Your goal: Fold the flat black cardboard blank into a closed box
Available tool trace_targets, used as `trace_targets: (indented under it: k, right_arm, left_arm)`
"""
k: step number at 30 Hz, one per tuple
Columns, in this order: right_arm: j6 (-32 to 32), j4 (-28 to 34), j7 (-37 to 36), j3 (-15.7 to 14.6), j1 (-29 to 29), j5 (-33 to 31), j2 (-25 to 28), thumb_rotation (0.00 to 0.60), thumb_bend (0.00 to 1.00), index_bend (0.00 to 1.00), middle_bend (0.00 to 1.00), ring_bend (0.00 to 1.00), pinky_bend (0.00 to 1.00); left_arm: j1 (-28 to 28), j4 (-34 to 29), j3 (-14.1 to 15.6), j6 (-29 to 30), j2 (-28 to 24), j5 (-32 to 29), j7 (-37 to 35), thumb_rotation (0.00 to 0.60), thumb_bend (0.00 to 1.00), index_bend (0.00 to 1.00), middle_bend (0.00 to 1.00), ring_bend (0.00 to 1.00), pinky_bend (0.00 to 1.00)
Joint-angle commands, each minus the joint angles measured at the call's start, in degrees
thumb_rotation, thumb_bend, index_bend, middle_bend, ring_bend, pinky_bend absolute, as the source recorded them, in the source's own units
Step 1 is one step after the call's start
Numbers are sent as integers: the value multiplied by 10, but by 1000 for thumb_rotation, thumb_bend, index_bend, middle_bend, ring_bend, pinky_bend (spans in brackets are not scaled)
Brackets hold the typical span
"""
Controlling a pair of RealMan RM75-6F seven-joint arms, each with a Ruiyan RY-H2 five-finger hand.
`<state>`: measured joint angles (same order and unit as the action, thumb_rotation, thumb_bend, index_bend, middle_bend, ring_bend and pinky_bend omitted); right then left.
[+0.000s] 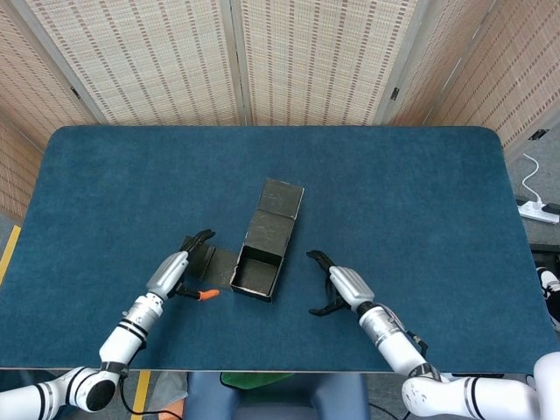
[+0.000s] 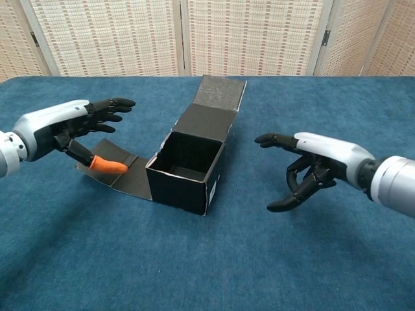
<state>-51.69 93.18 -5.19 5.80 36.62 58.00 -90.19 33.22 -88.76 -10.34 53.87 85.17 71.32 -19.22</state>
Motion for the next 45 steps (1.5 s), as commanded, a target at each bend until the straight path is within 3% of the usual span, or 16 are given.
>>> trace_targets:
  k: [1,8,17,27,33,45]
  right_arm:
    - [32,-6,-11,27,10,-42,-34,600,0,0,0,629,1000]
    - [17,-65,43,65,46,-103,-115,600,0,0,0,628,1000]
    - [-7,-150,92,100,77,-135,-203,600,0,0,0,626,1000]
    - [-5,-201,102,126,86,-136,-221,600,0,0,0,626,1000]
    - [-4,-168,92,128,72,-132,-213,600,0,0,0,622,1000]
    - [0,-253,86,164,98,-128,-273,600,0,0,0,618,1000]
  left_arm:
    - [-2,-6,0,1,-6,3,-7,600,194,0,0,0,89]
    - [-5,-15,0,-1,-17,8,-28,600,192,0,0,0,88]
    - [-2,-11,1,-14,-29,30,-80,600,191,0,0,0,88]
    - [-1,-7,3,-16,-34,37,-96,600,192,0,0,0,89]
    - [3,-8,6,-20,-34,43,-99,600,193,0,0,0,88]
    - [5,-1,10,-26,-38,44,-122,600,191,0,0,0,88]
